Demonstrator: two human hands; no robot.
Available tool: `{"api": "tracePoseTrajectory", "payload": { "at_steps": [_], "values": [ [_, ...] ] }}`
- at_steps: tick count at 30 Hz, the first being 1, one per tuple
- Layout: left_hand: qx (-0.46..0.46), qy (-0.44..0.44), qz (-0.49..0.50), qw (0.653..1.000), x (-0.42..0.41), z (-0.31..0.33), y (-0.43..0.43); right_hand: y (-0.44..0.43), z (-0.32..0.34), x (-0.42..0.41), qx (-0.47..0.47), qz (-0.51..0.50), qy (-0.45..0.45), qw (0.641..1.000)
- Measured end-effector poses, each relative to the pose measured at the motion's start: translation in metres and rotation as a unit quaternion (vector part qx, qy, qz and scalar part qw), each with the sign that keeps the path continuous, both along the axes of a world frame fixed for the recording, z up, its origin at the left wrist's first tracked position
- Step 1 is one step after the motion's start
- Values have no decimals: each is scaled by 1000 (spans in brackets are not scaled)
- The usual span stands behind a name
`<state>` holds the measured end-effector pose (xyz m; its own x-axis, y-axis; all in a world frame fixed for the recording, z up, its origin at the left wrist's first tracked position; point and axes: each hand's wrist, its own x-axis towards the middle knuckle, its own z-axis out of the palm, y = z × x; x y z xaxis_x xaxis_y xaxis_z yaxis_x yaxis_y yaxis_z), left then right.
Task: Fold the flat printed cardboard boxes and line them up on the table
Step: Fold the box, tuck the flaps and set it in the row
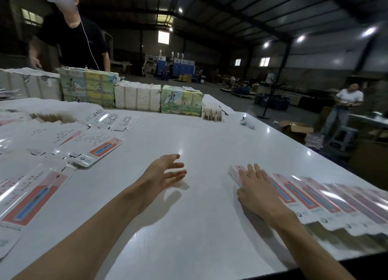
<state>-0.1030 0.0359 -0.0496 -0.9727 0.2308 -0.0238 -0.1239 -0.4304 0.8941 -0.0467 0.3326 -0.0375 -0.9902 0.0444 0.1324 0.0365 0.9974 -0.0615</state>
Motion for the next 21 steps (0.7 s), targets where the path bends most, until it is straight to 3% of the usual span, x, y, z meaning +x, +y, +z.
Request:
{"api": "tracePoseTrajectory", "payload": {
  "at_steps": [4,12,17,21],
  "values": [
    [-27,8,3,1000,4,3,1,19,-9,18,-4,-45,37,998],
    [-54,15,-18,998,13,7,0,18,3,23,104,-113,39,987],
    [-59,23,-18,998,10,4,0,-57,18,-6,51,23,77,995],
    [-125,51,24,991,7,4,-3,-131,15,-37,35,119,114,986]
  ]
}}
